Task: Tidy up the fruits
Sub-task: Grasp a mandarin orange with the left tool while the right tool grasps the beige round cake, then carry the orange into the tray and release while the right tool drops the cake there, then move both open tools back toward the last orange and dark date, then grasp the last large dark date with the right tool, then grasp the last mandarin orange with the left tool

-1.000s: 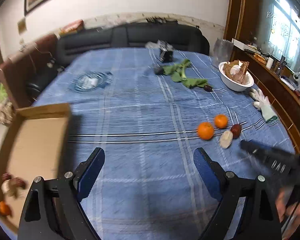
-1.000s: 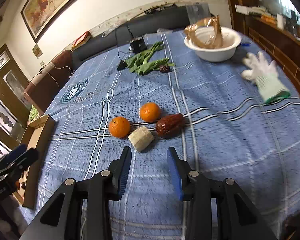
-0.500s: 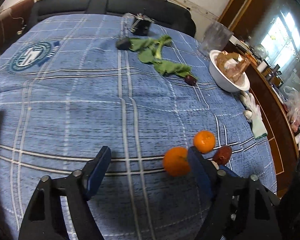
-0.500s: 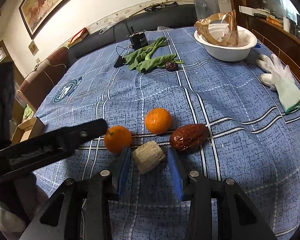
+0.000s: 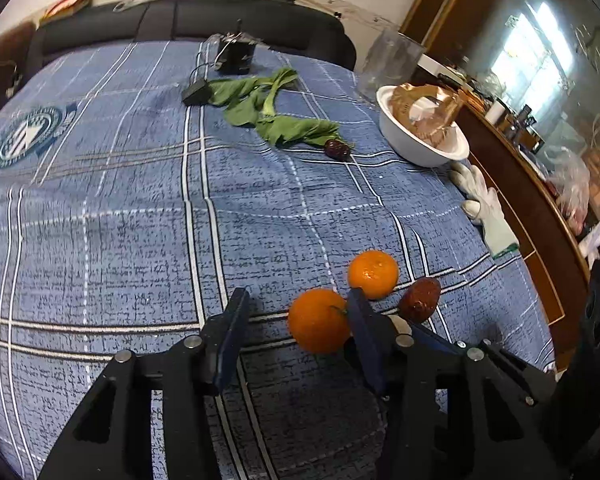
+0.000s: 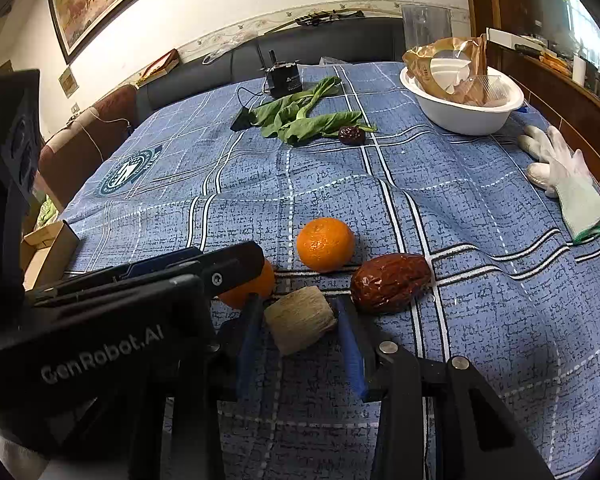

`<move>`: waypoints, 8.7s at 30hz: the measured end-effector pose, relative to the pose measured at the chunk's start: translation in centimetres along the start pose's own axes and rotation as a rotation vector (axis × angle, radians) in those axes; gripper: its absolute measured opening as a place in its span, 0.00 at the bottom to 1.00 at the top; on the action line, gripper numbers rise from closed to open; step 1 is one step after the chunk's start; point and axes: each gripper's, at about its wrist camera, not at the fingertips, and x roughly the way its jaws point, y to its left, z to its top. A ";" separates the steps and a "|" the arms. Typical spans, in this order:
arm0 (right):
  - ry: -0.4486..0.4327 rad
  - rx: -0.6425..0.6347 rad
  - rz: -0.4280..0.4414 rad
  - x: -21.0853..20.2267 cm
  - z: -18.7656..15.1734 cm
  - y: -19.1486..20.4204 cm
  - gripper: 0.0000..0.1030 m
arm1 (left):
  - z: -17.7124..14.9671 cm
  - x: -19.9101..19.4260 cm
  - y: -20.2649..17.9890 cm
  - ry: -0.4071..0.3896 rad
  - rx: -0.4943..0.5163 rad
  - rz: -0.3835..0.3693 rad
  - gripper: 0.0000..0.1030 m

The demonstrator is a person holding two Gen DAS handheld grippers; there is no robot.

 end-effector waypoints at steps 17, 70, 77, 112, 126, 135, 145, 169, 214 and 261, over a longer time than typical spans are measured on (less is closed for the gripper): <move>0.000 -0.133 -0.103 -2.8 -2.3 1.4 0.32 | -0.2 0.2 0.8 0.004 -0.012 -0.091 0.44; -0.042 -0.282 0.215 -8.0 -3.0 14.2 0.33 | -10.9 -21.3 15.6 -0.259 -0.298 0.267 0.30; 0.006 -0.368 0.332 -6.6 -2.2 21.8 0.33 | -10.9 -24.4 21.7 -0.231 -0.340 0.389 0.30; 0.212 -0.534 0.389 3.9 -4.4 34.9 0.35 | -8.3 -22.3 30.1 -0.058 -0.404 0.452 0.46; 0.079 -0.439 0.425 -3.9 -3.9 30.1 0.35 | -9.1 -28.4 19.9 -0.250 -0.243 0.569 0.69; 0.044 -0.316 0.345 -6.5 -4.9 22.1 0.35 | -11.1 -29.2 13.4 -0.306 -0.210 0.562 0.78; 0.047 -0.159 0.299 -8.1 -5.3 13.9 0.35 | -11.7 -26.9 7.2 -0.290 -0.080 0.593 0.78; 0.025 -0.051 0.254 -9.1 -5.5 6.1 0.35 | -10.9 -23.9 2.0 -0.257 0.051 0.578 0.78; -0.018 0.291 0.048 0.1 2.7 -6.6 0.45 | -7.6 -10.6 -0.2 -0.026 0.096 0.300 0.77; -0.015 0.188 -0.041 -3.9 -0.9 -7.5 0.44 | 2.2 3.0 -5.5 0.011 0.214 0.100 0.59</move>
